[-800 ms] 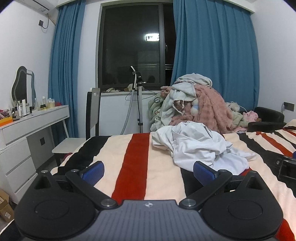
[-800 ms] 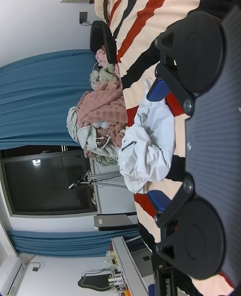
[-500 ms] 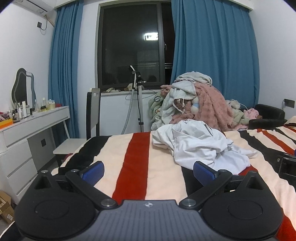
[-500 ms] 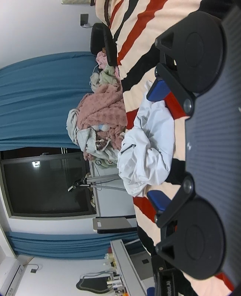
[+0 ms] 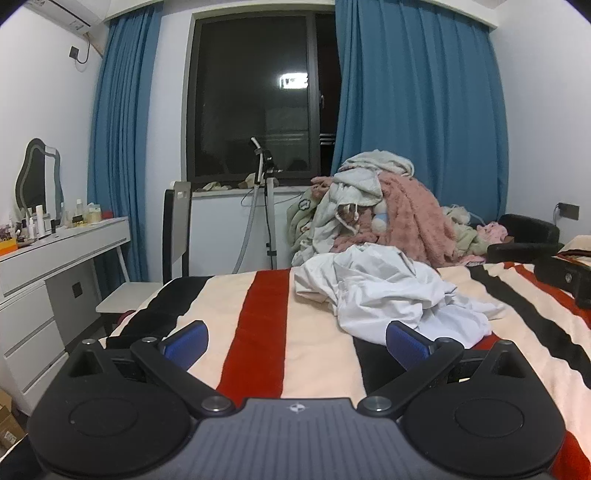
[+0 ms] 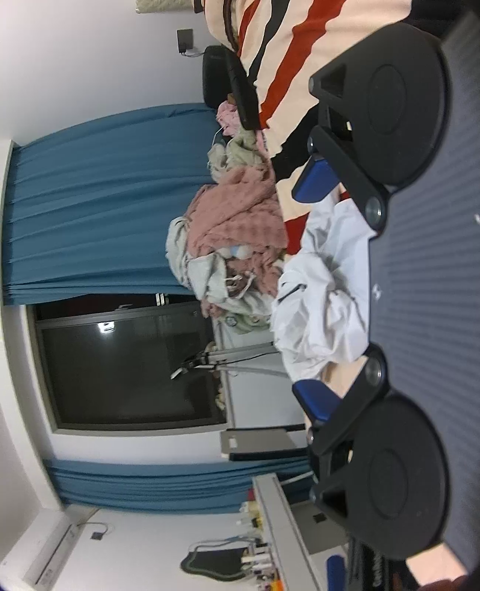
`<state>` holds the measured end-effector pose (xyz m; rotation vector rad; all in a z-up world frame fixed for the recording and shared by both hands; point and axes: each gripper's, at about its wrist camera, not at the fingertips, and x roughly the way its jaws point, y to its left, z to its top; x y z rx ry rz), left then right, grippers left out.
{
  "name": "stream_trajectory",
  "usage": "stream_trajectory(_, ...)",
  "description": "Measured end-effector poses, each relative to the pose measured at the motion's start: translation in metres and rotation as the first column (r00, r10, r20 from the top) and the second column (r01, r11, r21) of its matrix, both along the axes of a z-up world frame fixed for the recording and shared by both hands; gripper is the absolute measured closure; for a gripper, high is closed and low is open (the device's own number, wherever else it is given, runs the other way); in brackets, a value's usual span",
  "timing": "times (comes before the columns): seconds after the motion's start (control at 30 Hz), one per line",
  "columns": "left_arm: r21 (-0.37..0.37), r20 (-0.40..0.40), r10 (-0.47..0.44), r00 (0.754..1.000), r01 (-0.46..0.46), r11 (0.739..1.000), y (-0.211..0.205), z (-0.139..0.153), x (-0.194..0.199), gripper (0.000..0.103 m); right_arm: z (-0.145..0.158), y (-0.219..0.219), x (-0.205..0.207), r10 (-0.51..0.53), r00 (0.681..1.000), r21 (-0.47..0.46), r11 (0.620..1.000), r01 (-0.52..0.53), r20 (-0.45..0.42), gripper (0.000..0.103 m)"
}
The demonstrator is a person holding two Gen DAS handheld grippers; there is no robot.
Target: Fold clothes
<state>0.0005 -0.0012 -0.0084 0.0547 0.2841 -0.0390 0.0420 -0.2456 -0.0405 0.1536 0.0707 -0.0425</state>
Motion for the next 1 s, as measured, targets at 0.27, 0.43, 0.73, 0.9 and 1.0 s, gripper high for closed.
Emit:
stream_trajectory(0.27, -0.008, -0.019, -0.057, 0.998, 0.057, 0.998, -0.006, 0.001, 0.002, 0.0, 0.006, -0.016, -0.003, -0.044, 0.999, 0.058, 0.997, 0.043, 0.018, 0.039)
stream_trajectory(0.43, -0.023, -0.029, -0.064, 0.998, 0.063, 0.998, -0.007, 0.009, 0.02, 0.0, 0.001, -0.033, 0.003, -0.029, 0.999, 0.11, 0.993, 0.031, -0.015, 0.044)
stream_trajectory(0.73, -0.037, -0.052, -0.084, 0.995, 0.082, 0.996, -0.001, 0.011, 0.061, 0.0, 0.012, -0.047, 0.086, 0.015, 0.998, 0.177, 0.984, -0.005, -0.054, 0.043)
stream_trajectory(0.9, -0.064, -0.08, -0.092, 0.993, 0.087, 0.994, 0.008, 0.006, 0.086, 0.001, -0.015, -0.053, 0.192, 0.08, 0.978, 0.28, 0.96, -0.024, -0.19, 0.043)
stream_trajectory(1.0, -0.121, -0.117, -0.095, 0.989, 0.081, 0.989, 0.028, -0.012, 0.106, 0.001, -0.04, -0.049, 0.258, 0.069, 0.964, 0.264, 0.964, 0.001, -0.255, 0.044)
